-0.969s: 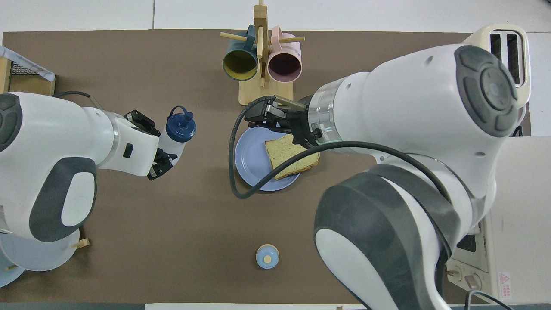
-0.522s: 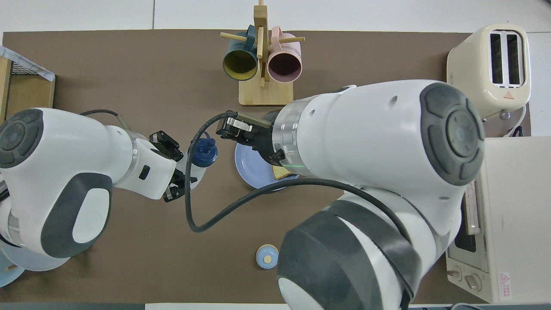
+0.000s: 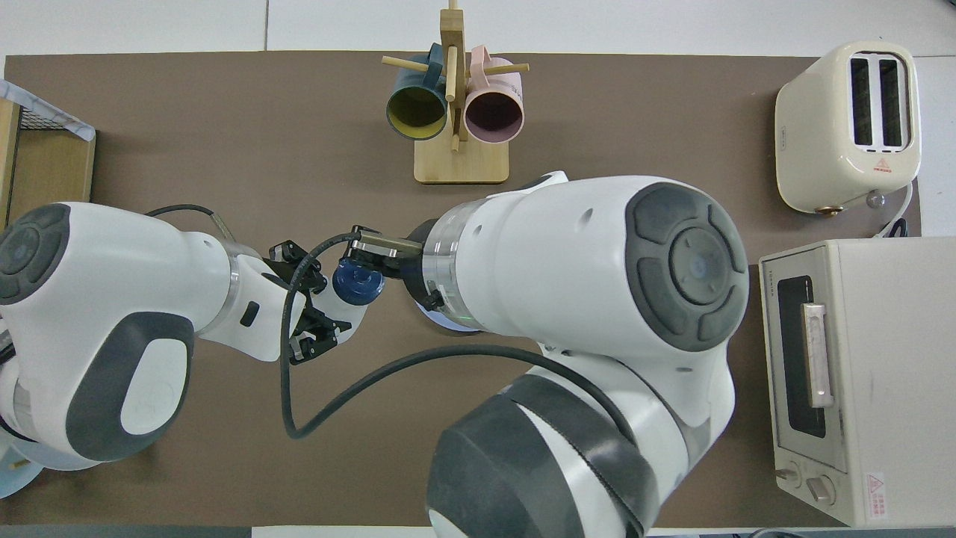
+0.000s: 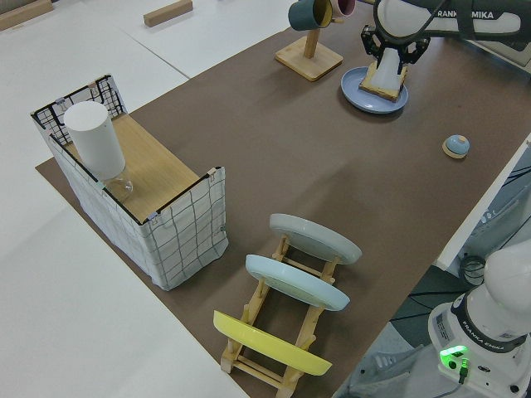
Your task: Put bread on plate and add seasoning
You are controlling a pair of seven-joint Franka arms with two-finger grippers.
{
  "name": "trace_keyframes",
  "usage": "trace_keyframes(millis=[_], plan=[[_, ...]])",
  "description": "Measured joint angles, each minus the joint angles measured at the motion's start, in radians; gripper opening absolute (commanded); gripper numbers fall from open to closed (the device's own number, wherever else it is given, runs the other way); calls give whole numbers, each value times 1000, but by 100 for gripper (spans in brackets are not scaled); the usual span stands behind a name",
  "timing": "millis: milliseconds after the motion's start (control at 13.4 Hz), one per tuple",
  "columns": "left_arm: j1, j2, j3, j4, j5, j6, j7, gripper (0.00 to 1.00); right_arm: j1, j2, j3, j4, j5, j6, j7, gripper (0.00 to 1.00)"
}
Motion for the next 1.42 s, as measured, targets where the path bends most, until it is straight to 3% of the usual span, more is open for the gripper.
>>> trace_keyframes(millis=[149, 373, 1416], plan=[[-9, -1, 0, -3, -2, 0, 32, 0, 7, 4, 0, 0, -5, 19, 0, 40], [-15, -3, 0, -6, -2, 0, 53, 0, 8, 5, 0, 0, -6, 28, 0, 32], [-19, -6, 1, -7, -3, 8, 61, 0, 8, 6, -1, -5, -10, 18, 0, 31]])
